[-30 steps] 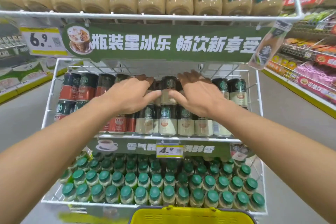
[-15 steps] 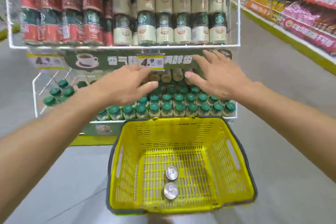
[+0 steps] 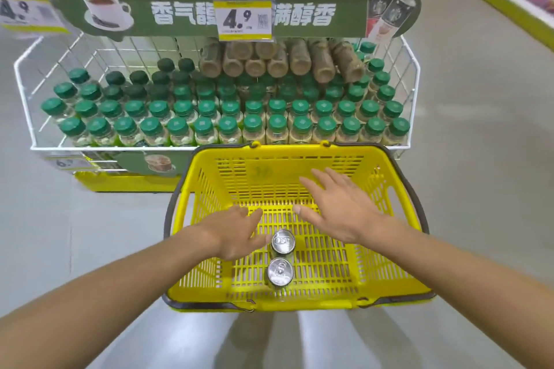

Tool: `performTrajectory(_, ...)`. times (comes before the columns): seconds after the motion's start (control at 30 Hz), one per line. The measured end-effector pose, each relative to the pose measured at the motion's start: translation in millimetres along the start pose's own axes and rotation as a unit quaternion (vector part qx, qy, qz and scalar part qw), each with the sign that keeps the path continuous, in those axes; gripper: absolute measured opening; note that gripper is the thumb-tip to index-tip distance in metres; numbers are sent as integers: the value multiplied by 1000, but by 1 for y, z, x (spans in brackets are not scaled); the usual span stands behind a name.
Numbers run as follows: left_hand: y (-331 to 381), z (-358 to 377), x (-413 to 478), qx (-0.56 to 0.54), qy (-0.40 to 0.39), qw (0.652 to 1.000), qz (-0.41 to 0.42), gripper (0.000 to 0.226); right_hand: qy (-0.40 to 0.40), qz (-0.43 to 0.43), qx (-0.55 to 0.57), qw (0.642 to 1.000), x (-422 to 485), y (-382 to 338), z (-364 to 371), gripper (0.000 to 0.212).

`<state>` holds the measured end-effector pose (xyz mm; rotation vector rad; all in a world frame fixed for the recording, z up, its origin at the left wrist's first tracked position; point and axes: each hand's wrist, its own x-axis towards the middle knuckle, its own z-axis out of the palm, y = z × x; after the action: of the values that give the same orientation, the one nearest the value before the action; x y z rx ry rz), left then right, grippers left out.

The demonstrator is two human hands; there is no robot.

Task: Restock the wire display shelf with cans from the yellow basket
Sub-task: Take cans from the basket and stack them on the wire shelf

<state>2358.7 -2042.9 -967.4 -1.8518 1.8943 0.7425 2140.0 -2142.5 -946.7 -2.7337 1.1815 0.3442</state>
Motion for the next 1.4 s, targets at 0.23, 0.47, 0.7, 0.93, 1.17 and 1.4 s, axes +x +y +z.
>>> performTrajectory(0.23, -3, 43, 32, -72, -46, 996, -32, 78, -65, -17, 21, 997, 25, -3, 60, 72)
performTrajectory(0.47, 3, 75, 54, -168, -79, 983, 17, 58, -139, -37, 101, 984, 40, -9, 108, 61)
performTrajectory(0.7, -4, 77, 65, -315, 10, 943, 103, 37, -127, -18, 336, 933, 55, -4, 128, 40)
performTrajectory(0.93, -15, 81, 72, -469, 28, 881, 60, 41, -67, 46, 415, 906, 61, 0, 129, 38)
performTrajectory(1.17, -40, 15, 55, -524, 71, 847, 55, 39, 2, 90, 470, 878, 72, 26, 58, 41)
performTrajectory(1.4, -68, -161, -18, -504, 114, 848, 117, 51, 50, 46, 530, 846, 74, 30, -115, 46)
